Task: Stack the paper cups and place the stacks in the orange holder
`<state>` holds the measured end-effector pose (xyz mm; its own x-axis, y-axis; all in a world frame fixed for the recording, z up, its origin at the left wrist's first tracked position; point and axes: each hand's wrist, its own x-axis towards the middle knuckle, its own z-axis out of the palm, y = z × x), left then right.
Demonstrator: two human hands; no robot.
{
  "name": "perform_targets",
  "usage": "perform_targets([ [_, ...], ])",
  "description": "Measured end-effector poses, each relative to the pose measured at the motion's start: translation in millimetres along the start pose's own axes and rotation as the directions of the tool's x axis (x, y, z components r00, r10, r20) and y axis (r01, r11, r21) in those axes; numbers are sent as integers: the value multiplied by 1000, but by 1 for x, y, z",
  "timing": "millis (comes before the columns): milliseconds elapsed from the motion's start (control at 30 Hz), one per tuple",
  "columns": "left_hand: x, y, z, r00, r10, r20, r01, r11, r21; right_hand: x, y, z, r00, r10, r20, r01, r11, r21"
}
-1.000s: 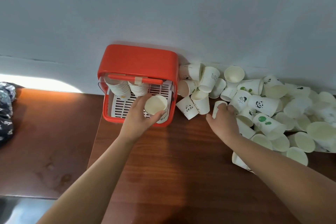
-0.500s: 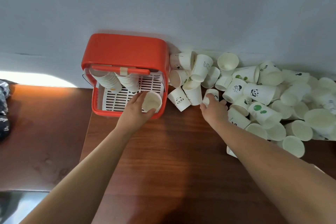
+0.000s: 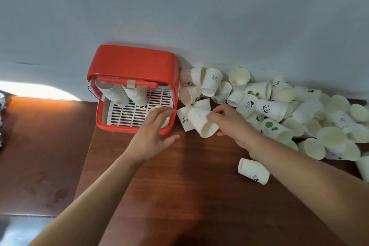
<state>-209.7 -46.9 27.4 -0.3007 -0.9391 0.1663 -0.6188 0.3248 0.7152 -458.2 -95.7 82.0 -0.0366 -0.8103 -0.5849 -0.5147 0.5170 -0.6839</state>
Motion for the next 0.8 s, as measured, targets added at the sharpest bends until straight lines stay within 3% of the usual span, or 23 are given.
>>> perform_targets([
  [133, 11, 16, -1, 993, 113, 22, -112, 993, -39, -8, -36, 14, 921, -9, 389, -93, 965, 244],
  [233, 14, 16, -11, 997, 9, -71, -19, 989, -146, -1, -44, 23, 881, -59, 470, -96, 949, 300],
  [300, 13, 7, -17, 976, -184, -118, 145, 950, -277, 16, -34, 27, 949, -28, 315, -39, 978, 203],
  [333, 12, 1, -19, 950, -273, -151, 217, 927, -307, 30, -22, 29, 984, -36, 174, 32, 999, 28],
  [400, 8, -11, -22, 896, -387, -220, 310, 897, -315, 57, 5, 27, 988, -134, -79, 92, 913, -397],
  [467, 6, -17, -23, 873, -433, -225, 337, 869, -363, 79, 28, 26, 962, -192, -196, 43, 812, -582],
  [533, 5, -19, -21, 868, -449, -210, 341, 848, -405, 95, 41, 27, 960, -174, -218, -8, 765, -644],
  [600, 4, -22, -18, 861, -462, -214, 343, 838, -425, 107, 47, 30, 969, -122, -213, -35, 790, -612],
  [800, 8, -28, -17, 866, -464, -189, 330, 812, -480, 130, 60, 39, 955, -197, -221, 33, 813, -582],
])
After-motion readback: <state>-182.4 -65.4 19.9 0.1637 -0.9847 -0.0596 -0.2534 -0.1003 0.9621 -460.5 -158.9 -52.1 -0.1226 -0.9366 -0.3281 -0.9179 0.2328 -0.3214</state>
